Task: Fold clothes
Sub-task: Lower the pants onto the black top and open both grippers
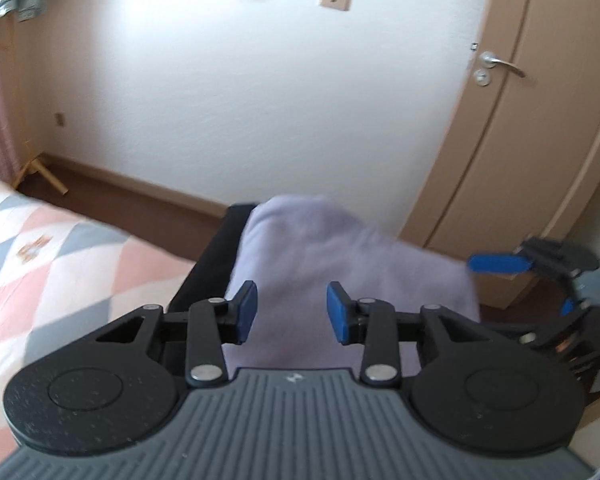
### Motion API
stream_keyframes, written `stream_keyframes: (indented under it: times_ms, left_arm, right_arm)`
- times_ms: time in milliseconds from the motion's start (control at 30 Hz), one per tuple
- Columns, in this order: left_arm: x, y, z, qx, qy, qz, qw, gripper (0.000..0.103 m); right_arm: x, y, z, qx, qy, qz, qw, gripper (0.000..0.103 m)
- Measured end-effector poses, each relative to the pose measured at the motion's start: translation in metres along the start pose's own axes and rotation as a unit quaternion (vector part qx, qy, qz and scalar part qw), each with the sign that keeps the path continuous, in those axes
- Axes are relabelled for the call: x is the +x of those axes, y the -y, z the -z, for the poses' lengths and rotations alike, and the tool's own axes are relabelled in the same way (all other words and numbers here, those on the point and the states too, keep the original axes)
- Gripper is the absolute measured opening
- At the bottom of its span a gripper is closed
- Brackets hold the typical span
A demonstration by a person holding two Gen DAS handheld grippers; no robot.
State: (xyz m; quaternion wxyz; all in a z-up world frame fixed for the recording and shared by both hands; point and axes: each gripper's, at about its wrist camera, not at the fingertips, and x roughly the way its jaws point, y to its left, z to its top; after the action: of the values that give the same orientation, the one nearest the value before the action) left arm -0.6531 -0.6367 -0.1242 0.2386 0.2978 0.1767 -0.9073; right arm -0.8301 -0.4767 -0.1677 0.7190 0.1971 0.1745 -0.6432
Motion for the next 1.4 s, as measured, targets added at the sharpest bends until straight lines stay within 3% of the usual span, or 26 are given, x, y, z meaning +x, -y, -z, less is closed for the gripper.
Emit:
stream_keyframes:
  times_ms: [100,200,333,433,633,733,967,1200,1267,1400]
  left_arm:
    - [0.03,-0.001,-0.002,-0.005,-0.021,0.017,0.9996,0.023]
    - [0.06,-0.014,0.011,-0.017,-0.049,0.006,0.9986,0.011]
    - [0.066,-0.031,0.017,-0.06,-0.041,0.006,0.9973,0.003]
    - [0.056,-0.027,0.014,-0.055,-0.038,-0.005,0.9977,0.003]
    - [0.008,-0.012,0.021,-0.044,-0.008,-0.047,0.9979,0.012]
    - [-0.01,-0.011,0.033,-0.063,-0.001,-0.045,0.997,0.013]
    - [0.008,-0.008,0.067,-0.067,-0.049,-0.077,0.9935,0.015]
    - [0.001,-0.009,0.061,-0.073,-0.052,-0.1,0.991,0.017]
    - [-0.007,-0.004,0.056,-0.074,-0.051,-0.116,0.9891,0.032]
    - [-0.036,0.006,0.055,-0.096,-0.055,-0.135,0.9846,0.035]
  right_arm:
    - [0.017,0.015,0.014,0.009,-0.026,0.005,1.0,0.073]
    - [0.016,0.028,0.034,0.032,-0.027,0.0,0.999,0.073]
    - [0.019,0.033,0.042,0.04,-0.021,-0.002,0.999,0.074]
    - [0.023,0.033,0.042,0.036,-0.019,0.002,0.999,0.077]
    - [0.003,0.023,0.021,0.022,-0.01,0.01,1.0,0.078]
    - [-0.012,0.014,0.02,0.013,-0.002,-0.006,1.0,0.078]
    - [-0.002,-0.006,0.052,-0.047,-0.048,-0.027,0.997,0.082]
    - [0.006,-0.001,0.052,-0.03,-0.059,-0.031,0.997,0.087]
    - [-0.001,-0.004,0.043,-0.017,-0.062,-0.023,0.998,0.087]
    - [-0.026,-0.01,0.026,0.043,-0.041,0.008,0.998,0.089]
